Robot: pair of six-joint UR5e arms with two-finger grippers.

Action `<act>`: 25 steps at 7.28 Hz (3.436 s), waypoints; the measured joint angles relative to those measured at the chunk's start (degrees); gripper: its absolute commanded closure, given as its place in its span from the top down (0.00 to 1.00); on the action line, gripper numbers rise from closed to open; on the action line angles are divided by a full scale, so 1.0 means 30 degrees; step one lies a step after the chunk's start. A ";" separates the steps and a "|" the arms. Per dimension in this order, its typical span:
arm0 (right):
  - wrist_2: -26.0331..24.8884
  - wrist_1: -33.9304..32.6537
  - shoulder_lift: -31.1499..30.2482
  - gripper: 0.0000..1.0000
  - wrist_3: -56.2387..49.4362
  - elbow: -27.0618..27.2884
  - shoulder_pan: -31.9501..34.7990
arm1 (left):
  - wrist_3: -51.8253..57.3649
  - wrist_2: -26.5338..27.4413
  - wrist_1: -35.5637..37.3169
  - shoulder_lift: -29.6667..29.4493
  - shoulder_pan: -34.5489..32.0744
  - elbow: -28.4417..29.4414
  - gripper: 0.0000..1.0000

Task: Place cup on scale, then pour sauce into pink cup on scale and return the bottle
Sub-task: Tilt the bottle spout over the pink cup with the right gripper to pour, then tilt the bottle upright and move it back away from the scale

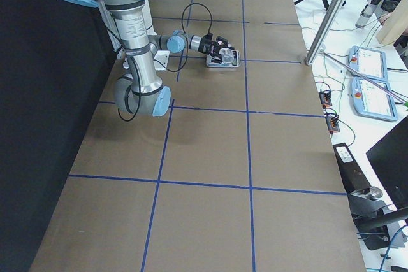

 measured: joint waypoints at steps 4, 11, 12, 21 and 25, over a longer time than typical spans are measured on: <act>-0.0020 0.0000 -0.0049 0.00 -0.0057 0.0028 -0.0005 | -0.0014 0.0004 0.0001 0.0004 -0.0007 0.0000 0.61; 0.0781 0.3340 -0.0515 0.00 0.2533 0.0232 0.0107 | -0.0030 0.0053 0.0000 -0.0021 -0.0006 -0.0025 0.61; 0.1137 0.3916 -0.0769 0.00 0.4604 0.0225 0.0071 | -0.0042 0.0059 0.0007 -0.0032 0.0006 -0.0027 0.61; 0.4855 1.8536 -0.5628 0.00 1.7250 0.0512 0.0288 | -0.0055 0.0169 0.0029 -0.0080 -0.0131 -0.0310 0.61; 0.5120 2.0962 -0.8146 0.00 2.0869 0.0371 0.0645 | -0.0024 0.0596 0.0009 -0.0104 -0.0154 -0.0279 0.61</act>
